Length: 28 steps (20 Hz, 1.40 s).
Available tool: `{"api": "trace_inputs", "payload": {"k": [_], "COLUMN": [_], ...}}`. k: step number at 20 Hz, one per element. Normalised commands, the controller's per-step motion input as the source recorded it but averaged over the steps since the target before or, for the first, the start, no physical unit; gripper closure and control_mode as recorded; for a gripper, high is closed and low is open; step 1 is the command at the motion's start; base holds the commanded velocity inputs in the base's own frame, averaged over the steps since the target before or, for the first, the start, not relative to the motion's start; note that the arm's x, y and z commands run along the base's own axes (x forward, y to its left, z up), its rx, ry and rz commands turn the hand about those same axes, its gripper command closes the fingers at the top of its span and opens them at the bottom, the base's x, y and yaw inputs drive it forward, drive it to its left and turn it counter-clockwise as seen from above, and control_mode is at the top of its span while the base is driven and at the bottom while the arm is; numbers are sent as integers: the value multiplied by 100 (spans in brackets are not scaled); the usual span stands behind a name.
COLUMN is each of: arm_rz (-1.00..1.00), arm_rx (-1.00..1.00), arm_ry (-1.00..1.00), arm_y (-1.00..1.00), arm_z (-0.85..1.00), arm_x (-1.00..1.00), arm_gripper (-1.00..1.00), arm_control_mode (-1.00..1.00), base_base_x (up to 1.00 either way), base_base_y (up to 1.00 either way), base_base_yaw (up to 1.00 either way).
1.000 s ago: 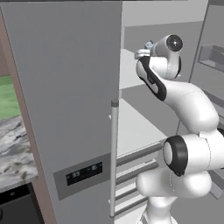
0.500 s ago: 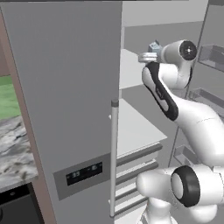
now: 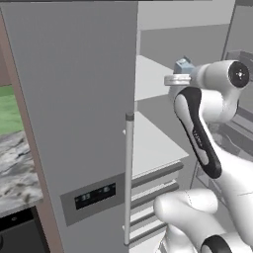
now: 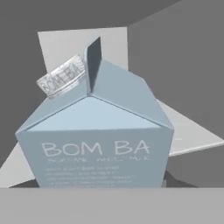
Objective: Take a sugar cube from the saucer and place it inside the coffee. Then, grab milk from the fridge and place it next to the coffee on the counter to sweeten the coffee.
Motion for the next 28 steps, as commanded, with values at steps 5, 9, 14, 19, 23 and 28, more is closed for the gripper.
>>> {"api": "trace_inputs", "payload": {"k": [5, 9, 14, 19, 23, 28], "arm_rz": [3, 4, 1, 0, 0, 0], "arm_rx": [0, -3, -1, 0, 0, 0], "arm_ry": [17, 19, 2, 0, 0, 0], "arm_y": [5, 17, 5, 0, 0, 0], "arm_z": [-10, -20, -5, 0, 0, 0], "arm_x": [-100, -99, -20, 0, 0, 0], "arm_gripper": [100, 100, 100, 100, 100, 100], "arm_control_mode": [-100, -100, 100, 100, 100, 100], "base_base_x": [0, 0, -80, -72, -42, -29], "base_base_y": [0, 0, 35, 93, 86, 77], "base_base_yaw": [0, 0, 22, 80, 93, 95]}}
